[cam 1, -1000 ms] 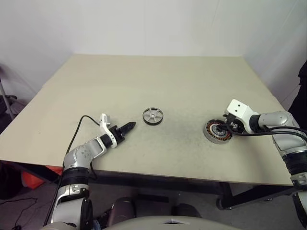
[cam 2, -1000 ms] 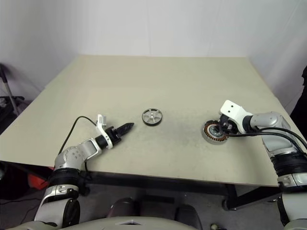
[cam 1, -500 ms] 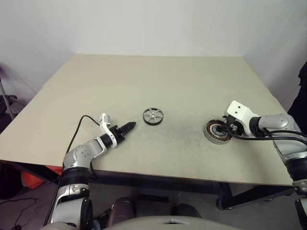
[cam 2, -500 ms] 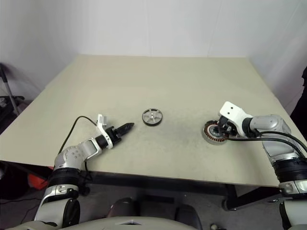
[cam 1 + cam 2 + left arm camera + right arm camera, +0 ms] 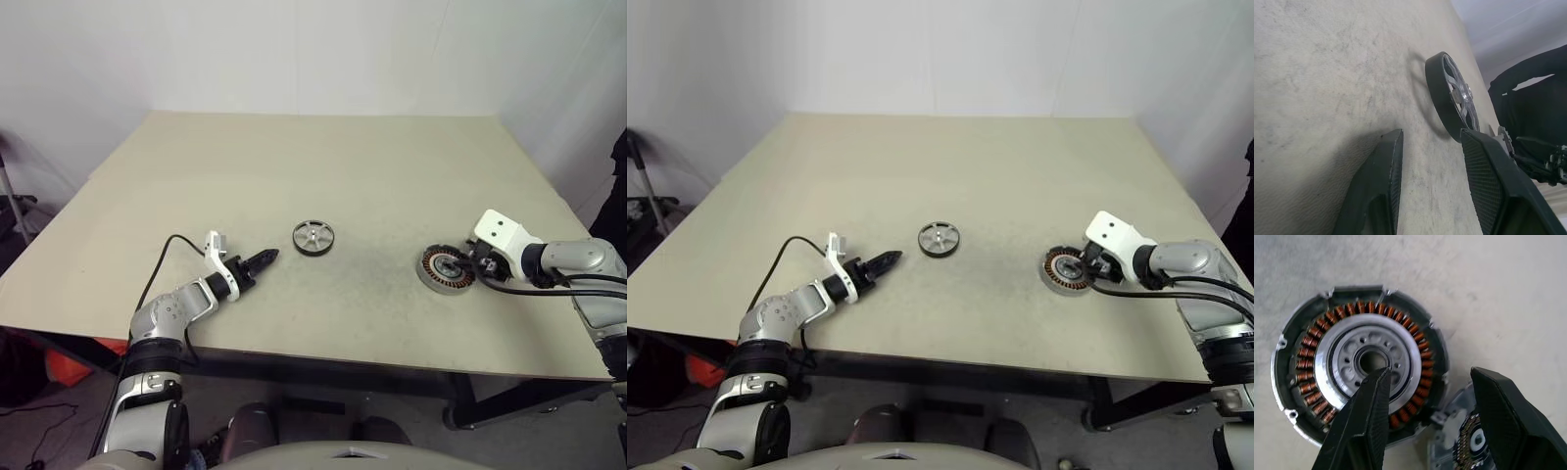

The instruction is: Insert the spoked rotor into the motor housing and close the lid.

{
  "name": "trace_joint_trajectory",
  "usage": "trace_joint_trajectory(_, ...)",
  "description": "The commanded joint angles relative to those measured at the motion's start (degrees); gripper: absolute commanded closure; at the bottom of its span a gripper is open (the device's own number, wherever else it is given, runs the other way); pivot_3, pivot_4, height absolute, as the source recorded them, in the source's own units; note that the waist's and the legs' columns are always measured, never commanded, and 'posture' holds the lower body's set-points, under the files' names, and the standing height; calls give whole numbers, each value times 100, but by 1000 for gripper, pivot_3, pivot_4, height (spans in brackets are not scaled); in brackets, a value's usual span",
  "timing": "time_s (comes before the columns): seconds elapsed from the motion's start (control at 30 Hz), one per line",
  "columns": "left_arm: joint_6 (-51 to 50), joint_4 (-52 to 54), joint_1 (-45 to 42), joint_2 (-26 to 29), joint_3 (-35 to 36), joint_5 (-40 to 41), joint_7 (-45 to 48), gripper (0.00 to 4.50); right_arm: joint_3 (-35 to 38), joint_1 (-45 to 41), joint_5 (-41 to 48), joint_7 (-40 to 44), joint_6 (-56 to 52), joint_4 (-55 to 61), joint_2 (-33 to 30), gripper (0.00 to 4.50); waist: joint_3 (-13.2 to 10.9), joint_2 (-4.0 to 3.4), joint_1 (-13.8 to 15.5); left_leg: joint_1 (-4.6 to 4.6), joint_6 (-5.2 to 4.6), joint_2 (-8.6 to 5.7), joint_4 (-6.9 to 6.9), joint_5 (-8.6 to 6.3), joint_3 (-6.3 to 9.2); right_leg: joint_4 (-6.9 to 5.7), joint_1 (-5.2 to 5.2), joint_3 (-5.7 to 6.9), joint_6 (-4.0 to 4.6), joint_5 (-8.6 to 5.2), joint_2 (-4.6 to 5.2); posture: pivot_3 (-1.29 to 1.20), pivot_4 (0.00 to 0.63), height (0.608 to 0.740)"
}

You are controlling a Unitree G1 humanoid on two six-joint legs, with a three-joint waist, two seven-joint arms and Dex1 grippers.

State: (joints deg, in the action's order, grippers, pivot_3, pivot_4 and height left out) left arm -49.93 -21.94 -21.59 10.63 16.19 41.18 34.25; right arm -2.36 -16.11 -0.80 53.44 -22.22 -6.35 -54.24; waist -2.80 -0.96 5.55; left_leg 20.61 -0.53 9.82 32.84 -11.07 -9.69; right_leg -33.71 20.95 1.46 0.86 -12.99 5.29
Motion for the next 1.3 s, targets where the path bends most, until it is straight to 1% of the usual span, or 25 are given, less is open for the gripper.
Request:
trace_joint_trajectory(0.03, -185, -114, 208, -34, -137, -147, -152, 2483, 26, 80, -26, -133, 13, 104, 95, 1857, 2, 1, -8, -1, 0, 0, 0, 0, 0, 0, 0, 0, 0, 0, 0, 0, 0, 740)
trace_joint_trajectory(0.27, -188, -33, 258, -56, -126, -123, -194, 2483, 142, -167, 14, -177, -47, 155, 31, 1857, 2, 2, -11, -3, -1, 0, -2, -1, -2, 2, 0, -2, -2, -1, 0, 0, 0, 740)
trace_joint_trajectory(0.43, -183, -57, 222, -69, -161, -141, -172, 2483, 296, -236, 67, -62, -41, 406, -196, 1857, 3, -4, 1, 5, -1, 0, -4, -1, -4, 2, 8, -1, -2, -1, 0, 0, 0, 740)
trace_joint_trajectory(0.6, -160, -140, 173, -75, -160, -158, -161, 2483, 495, 172, 386, 518, -67, 1177, -638, 1857, 1, -5, 23, 7, -5, -1, -5, -3, -6, 3, 7, -2, -5, -3, 1, 0, 0, 740)
trace_joint_trajectory(0.7, -136, -227, 135, -70, -169, -179, -133, 2483, 553, 473, 483, 876, -13, 1535, -958, 1857, 1, -4, 24, -2, -5, 0, -5, -4, -5, 3, -2, -3, -29, -18, 1, 0, 0, 740)
trace_joint_trajectory(0.77, -107, -304, 107, -77, -187, -201, -108, 2483, 550, 659, 457, 1121, 137, 1627, -1200, 1857, 1, -5, 32, 0, -5, -3, -3, -4, -5, 4, -2, -4, -48, -29, 4, 0, 0, 740)
trace_joint_trajectory(0.87, -65, -395, 71, -86, -202, -229, -78, 2483, 473, 716, 434, 1261, 293, 1581, -1320, 1857, 1, -4, 22, -7, -6, -3, -3, -4, -5, 4, -7, -6, -50, -30, 5, 0, 0, 740)
trace_joint_trajectory(1.07, -29, -396, 103, -96, -204, -227, -55, 2483, 228, 608, 410, 1569, 535, 1461, -1278, 1857, 3, -7, 22, -13, -5, -3, 0, -3, -5, 4, -13, -6, -53, -32, 5, 0, 0, 740)
trace_joint_trajectory(1.3, -71, -91, 343, -144, -187, -168, -131, 2483, -540, -225, 46, 1687, 741, 395, -815, 1857, 6, -8, -4, -12, -6, -3, 1, -4, -6, 3, -12, -4, -44, -26, 5, 0, 0, 740)
